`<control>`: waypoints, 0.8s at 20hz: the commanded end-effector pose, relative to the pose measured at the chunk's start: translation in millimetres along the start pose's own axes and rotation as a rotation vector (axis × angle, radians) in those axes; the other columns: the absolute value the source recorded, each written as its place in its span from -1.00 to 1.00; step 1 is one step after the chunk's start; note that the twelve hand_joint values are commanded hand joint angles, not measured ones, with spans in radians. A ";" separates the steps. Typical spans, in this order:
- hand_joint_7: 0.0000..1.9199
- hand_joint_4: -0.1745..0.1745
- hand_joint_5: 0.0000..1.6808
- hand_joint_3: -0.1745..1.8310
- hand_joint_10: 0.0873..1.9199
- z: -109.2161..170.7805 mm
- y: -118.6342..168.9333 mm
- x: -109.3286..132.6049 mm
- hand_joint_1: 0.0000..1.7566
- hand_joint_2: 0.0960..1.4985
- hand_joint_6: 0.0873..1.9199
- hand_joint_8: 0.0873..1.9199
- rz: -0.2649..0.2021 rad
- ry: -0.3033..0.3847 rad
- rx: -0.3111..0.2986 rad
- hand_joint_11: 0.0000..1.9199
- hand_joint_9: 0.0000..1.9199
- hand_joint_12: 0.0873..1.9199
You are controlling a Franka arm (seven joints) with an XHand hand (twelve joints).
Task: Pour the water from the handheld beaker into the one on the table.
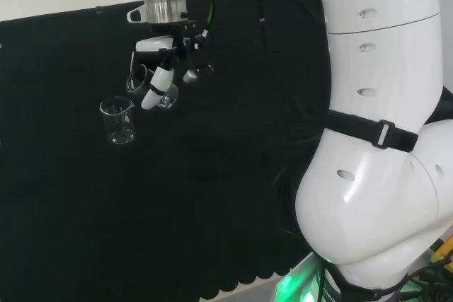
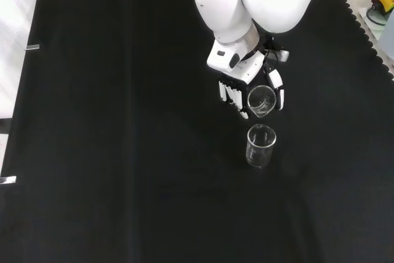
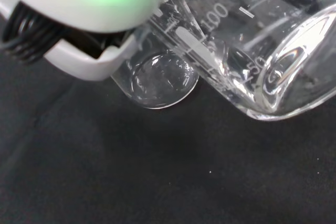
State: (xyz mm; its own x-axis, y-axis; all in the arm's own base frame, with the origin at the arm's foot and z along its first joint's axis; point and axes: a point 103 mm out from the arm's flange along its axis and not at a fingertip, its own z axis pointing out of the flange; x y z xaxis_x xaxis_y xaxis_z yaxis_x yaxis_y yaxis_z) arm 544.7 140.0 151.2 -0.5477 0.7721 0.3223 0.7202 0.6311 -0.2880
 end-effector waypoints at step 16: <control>0.65 -1.00 0.75 -0.16 -1.00 -1.8 7.0 10.8 0.51 -0.31 -0.82 -0.98 0.059 -0.108 0.085 0.10 0.75 -0.12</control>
State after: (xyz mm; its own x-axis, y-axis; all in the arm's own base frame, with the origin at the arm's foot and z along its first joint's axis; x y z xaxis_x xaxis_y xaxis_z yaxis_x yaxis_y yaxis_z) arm 544.8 153.6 154.7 -0.5515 0.8022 0.2286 0.7163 0.5959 -0.3631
